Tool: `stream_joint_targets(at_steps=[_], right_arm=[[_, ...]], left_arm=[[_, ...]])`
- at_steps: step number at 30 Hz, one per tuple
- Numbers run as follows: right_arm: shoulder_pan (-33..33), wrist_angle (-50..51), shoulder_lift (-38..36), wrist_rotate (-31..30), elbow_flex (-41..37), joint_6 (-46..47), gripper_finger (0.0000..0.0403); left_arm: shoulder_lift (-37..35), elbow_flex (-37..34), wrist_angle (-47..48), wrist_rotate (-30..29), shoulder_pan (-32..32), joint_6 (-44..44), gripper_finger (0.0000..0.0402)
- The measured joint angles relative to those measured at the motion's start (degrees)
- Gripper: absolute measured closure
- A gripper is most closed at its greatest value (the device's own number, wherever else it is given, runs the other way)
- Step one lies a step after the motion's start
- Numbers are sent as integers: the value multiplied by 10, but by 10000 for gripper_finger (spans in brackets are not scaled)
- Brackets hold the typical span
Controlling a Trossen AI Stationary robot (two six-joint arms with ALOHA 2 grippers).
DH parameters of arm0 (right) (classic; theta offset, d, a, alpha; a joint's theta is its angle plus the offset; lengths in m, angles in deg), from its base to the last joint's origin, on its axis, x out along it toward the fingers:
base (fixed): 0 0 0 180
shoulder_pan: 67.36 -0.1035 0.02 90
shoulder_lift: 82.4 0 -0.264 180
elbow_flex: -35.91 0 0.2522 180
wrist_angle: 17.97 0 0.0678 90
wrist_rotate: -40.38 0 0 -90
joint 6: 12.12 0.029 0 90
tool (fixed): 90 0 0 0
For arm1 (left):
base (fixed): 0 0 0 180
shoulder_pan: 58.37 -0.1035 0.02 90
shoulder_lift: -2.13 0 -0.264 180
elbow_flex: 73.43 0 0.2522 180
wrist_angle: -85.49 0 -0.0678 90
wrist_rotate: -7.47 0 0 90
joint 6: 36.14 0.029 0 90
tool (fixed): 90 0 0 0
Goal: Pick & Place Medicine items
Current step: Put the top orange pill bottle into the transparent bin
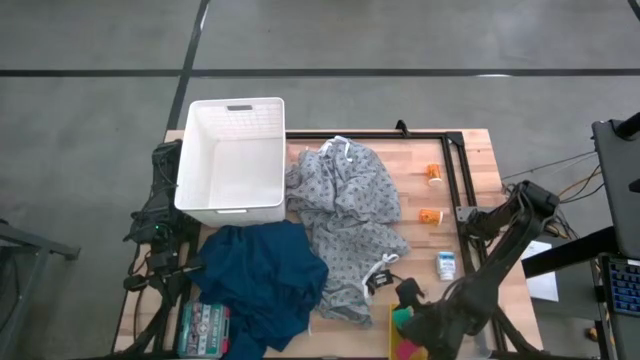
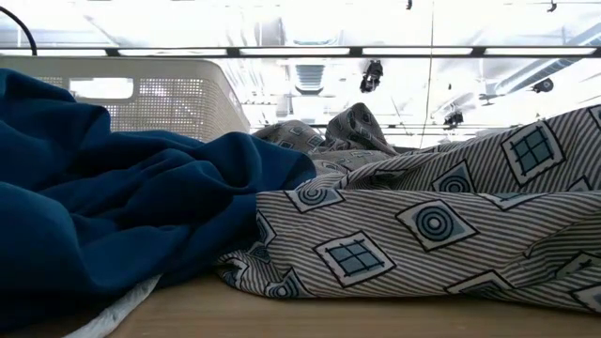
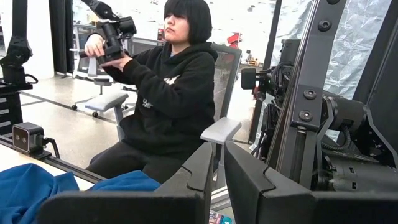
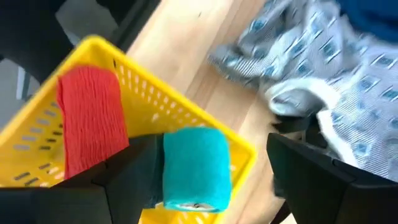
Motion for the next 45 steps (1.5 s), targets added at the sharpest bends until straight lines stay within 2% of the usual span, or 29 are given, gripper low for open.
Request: stream_joint_targets(at_steps=[12,19,30,36,41,45], right_arm=[[23,-22,-13,-68,28,-62,96],[84,-151,-13,-63,26,-77,84],[178,-320,8,61,23,-191,87],[207,-339,19,137,18,-237,95],[227,-360,17,223,8,-253,101],[239,-386,17,240,-10,-291,100]], left_arm=[[0,0,0,0,0,0,355],[0,0,0,0,0,0,355],[0,0,0,0,0,0,355],[0,0,0,0,0,0,355],[0,0,0,0,0,0,355],[0,0,0,0,0,0,355]])
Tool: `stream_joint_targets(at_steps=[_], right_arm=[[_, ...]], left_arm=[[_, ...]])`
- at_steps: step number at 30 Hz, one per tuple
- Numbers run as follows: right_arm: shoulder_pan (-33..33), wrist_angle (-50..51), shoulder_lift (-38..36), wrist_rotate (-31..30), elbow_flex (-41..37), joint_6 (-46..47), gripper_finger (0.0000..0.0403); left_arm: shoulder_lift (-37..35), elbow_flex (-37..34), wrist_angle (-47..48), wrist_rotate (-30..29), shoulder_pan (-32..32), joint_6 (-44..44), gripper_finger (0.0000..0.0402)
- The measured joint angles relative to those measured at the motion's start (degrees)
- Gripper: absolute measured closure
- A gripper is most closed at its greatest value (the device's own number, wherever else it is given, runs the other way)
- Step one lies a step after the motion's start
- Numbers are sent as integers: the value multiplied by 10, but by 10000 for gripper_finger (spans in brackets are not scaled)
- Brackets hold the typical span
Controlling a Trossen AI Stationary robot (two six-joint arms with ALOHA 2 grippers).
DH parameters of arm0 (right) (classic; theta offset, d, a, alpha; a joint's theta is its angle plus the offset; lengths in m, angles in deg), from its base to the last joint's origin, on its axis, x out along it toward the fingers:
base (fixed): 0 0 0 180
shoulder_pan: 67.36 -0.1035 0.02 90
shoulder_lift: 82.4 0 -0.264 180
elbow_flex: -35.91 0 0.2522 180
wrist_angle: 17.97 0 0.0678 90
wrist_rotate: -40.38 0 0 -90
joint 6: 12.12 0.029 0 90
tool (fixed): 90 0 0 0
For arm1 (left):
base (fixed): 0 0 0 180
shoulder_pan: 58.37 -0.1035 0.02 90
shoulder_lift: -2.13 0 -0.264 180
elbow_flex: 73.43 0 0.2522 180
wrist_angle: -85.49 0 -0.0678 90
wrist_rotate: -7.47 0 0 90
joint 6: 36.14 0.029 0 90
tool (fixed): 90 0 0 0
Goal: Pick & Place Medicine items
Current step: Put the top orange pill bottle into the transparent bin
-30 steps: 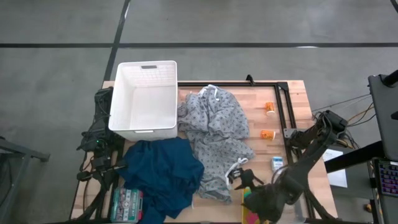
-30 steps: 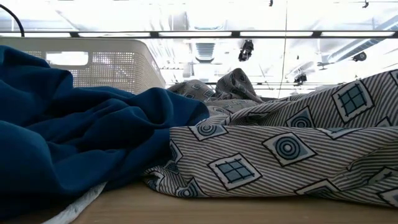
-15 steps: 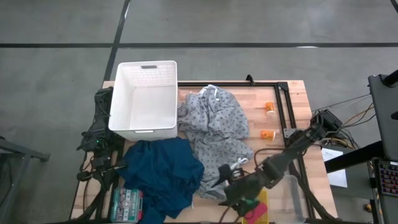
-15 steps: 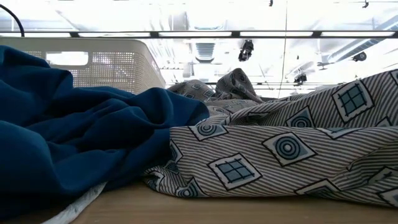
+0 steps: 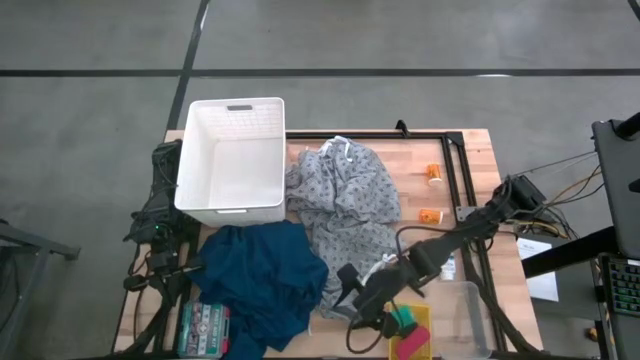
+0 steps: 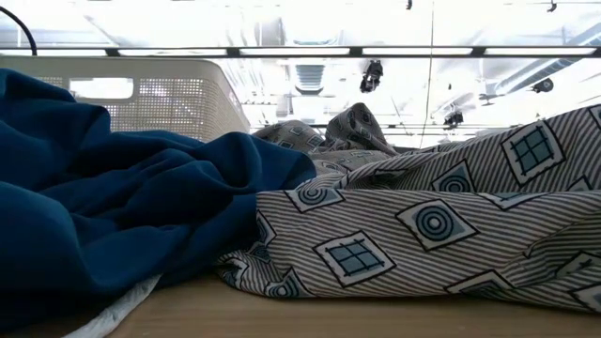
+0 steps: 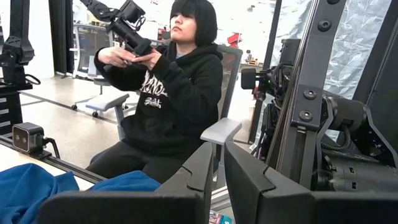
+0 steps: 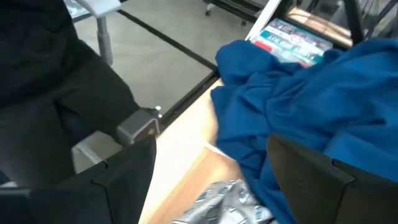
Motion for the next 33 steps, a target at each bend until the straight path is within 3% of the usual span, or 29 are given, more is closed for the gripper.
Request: stream_joint_targets(at_steps=[3,11,17,23,33], right_arm=[[12,-49,0,8,-22,-11,96],[89,-152,-4,110,-86,-13,94],[140,-116,-28,143,-91,54,90],[169,-4,-83,167,-100,18,95],[184,-10,-211,166,-178,-40,106]], left_arm=[[0,0,0,0,0,0,355],[0,0,0,0,0,0,355],[0,0,0,0,0,0,355],[0,0,0,0,0,0,355],[0,0,0,0,0,0,354]])
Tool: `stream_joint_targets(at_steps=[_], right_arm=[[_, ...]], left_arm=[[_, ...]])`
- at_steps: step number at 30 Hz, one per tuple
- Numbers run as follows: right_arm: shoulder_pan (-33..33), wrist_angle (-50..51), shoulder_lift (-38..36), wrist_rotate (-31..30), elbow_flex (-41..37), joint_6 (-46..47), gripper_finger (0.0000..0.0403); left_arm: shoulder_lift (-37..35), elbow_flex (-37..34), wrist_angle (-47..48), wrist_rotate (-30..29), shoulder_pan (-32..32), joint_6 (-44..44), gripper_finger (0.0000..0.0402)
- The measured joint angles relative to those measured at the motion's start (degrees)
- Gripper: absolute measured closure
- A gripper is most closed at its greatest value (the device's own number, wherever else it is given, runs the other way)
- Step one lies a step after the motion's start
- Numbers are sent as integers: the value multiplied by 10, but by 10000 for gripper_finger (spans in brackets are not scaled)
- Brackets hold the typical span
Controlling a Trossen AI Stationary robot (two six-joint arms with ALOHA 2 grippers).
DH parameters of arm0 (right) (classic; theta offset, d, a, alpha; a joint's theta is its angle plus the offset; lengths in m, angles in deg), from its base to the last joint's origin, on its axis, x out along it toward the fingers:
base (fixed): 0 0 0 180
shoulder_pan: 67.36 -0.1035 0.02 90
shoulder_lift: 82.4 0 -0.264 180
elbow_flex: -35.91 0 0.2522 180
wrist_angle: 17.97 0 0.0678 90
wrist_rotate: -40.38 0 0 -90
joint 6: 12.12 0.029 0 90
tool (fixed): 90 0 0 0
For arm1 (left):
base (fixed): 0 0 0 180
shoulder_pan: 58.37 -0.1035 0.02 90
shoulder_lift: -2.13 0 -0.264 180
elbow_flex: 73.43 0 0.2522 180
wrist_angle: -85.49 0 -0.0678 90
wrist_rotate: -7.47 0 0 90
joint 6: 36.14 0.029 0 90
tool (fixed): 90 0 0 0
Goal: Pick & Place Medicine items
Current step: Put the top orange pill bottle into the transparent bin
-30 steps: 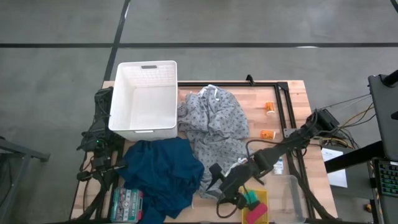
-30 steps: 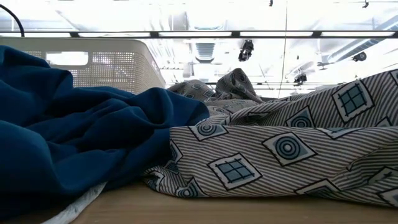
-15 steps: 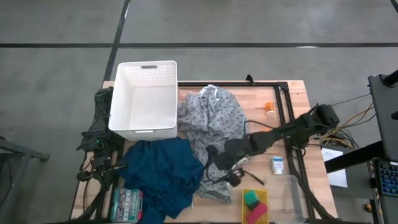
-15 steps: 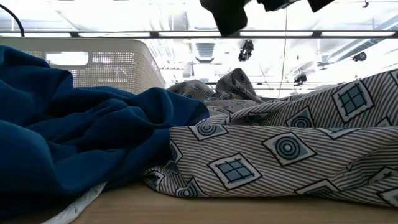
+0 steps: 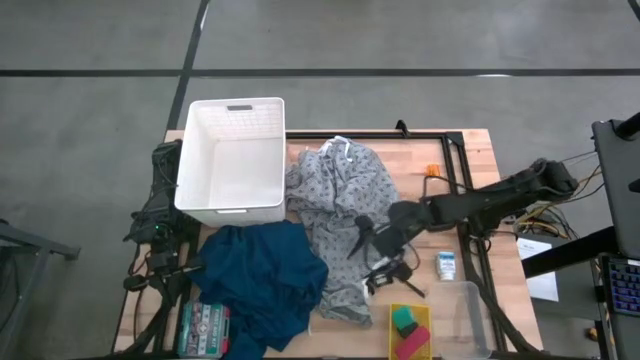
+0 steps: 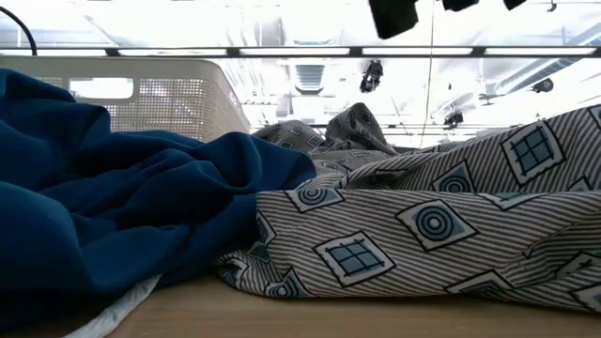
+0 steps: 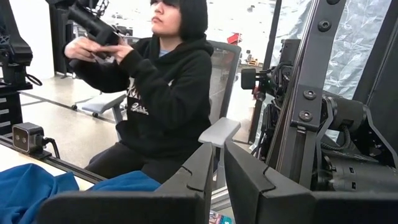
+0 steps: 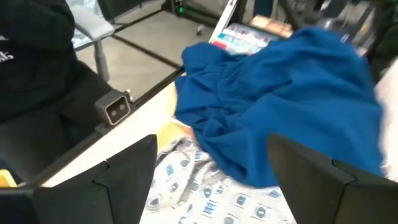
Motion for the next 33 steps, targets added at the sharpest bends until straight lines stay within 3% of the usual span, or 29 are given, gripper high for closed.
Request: stream_joint_targets(at_steps=[10,22,27,33], right_arm=[[41,-135,-95,0,-111,-18,92],[63,-136,-101,-11,-137,116,87],[63,-136,-96,-15,-139,122,87],[62,-98,-97,-73,-139,124,86]], left_arm=[[0,0,0,0,0,0,354],[0,0,0,0,0,0,354],[0,0,0,0,0,0,354],[0,0,0,0,0,0,355]])
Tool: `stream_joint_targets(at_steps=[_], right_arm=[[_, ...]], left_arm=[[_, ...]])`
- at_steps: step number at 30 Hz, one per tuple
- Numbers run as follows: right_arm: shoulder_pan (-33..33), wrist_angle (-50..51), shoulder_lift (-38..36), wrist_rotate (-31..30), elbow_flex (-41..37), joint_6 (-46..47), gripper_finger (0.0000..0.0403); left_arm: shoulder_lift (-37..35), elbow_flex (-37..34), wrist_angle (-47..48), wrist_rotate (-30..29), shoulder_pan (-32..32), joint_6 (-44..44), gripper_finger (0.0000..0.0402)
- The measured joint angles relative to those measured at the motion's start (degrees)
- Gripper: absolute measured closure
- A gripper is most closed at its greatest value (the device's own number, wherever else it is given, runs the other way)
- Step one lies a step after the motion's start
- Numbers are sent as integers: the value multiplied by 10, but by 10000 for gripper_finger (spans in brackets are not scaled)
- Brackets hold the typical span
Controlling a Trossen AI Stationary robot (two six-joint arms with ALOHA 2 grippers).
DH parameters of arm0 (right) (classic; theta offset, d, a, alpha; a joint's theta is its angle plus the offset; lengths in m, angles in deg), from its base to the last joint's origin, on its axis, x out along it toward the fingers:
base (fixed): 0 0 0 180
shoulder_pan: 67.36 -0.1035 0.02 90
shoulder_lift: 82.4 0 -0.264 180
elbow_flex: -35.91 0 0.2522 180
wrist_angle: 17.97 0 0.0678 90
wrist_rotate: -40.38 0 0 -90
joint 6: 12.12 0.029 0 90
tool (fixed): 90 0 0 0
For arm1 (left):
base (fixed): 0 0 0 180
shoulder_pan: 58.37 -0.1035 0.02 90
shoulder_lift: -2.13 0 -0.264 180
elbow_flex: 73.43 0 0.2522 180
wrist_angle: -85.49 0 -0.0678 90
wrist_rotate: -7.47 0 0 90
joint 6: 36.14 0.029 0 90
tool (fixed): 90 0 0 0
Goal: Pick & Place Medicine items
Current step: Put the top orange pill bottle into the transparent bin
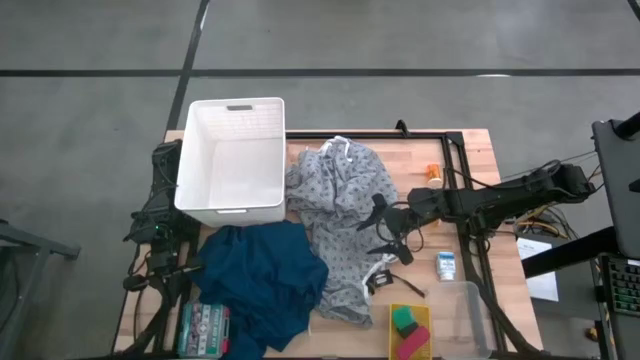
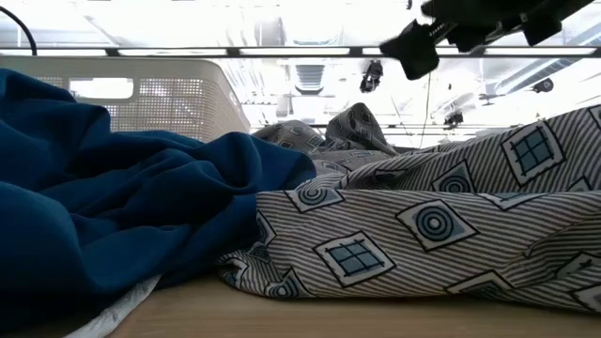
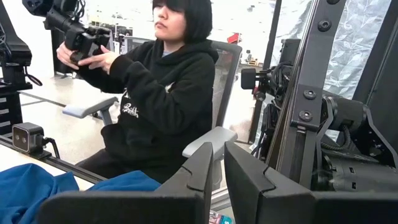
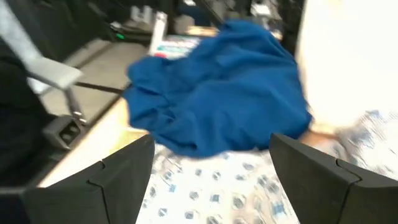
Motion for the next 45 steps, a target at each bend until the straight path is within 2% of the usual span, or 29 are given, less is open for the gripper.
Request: stream_joint_targets(at_steps=[5,13,23,33,45], right_arm=[[1,75,0,-67,0,68,85],[0,121,-1,-72,7,130,83],[-20,386,-2,-131,121,222,89],[-19,599,-2,-130,206,236,101],[-18,741,0,-130,215,295,85]], left_arm=[[0,0,0,0,0,0,355],[0,0,0,0,0,0,355],[0,0,0,0,0,0,355],[0,0,0,0,0,0,355],[0,0,0,0,0,0,355]])
